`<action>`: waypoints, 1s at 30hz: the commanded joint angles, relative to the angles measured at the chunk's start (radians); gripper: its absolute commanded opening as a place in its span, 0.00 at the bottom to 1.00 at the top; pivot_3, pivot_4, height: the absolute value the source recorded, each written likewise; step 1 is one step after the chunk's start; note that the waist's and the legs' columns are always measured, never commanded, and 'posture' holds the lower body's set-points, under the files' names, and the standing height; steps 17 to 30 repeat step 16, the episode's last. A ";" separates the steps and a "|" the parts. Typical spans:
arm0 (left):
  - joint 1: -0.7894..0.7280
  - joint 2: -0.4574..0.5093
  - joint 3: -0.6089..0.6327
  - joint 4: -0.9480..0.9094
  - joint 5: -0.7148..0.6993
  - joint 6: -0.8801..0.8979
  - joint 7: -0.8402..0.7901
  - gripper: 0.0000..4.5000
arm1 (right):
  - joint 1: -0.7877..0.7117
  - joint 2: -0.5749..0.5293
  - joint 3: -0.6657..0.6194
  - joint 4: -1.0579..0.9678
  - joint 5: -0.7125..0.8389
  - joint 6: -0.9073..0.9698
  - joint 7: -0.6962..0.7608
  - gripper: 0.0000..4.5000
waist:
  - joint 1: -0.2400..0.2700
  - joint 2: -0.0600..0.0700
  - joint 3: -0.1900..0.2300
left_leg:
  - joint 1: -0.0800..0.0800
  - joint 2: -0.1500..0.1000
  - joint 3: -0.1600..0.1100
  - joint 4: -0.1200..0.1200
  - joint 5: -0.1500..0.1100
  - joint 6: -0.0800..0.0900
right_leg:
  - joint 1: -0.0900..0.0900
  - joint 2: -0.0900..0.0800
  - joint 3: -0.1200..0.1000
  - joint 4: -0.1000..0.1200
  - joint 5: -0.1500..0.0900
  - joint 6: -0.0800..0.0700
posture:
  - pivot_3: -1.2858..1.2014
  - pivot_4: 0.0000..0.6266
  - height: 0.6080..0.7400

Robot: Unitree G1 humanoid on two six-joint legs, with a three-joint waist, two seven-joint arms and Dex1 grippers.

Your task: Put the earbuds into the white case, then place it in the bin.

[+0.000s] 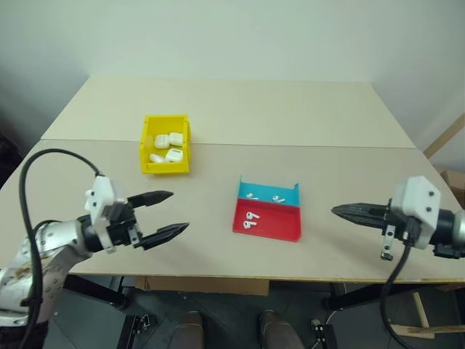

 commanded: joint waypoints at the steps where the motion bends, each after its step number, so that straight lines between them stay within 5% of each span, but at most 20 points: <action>1: 0.045 0.032 0.052 -0.034 0.004 -0.046 -0.053 1.00 | 0.015 0.003 -0.054 -0.014 0.020 -0.049 0.014 0.00 | 0.000 0.000 0.000 | 0.000 0.000 0.000 0.000 0.000 0.000 | 0.000 0.000 0.000 0.000 0.000 0.000 | 0.52 0.24 1.00; 30: 0.057 0.022 0.121 -0.076 -0.129 -0.003 -0.030 1.00 | -0.058 -0.007 0.015 0.040 0.004 -0.077 0.006 0.00 | 0.000 0.000 0.000 | 0.001 0.000 0.001 0.000 0.000 0.000 | 0.000 0.000 0.001 0.000 0.000 -0.001 | 0.52 0.24 1.00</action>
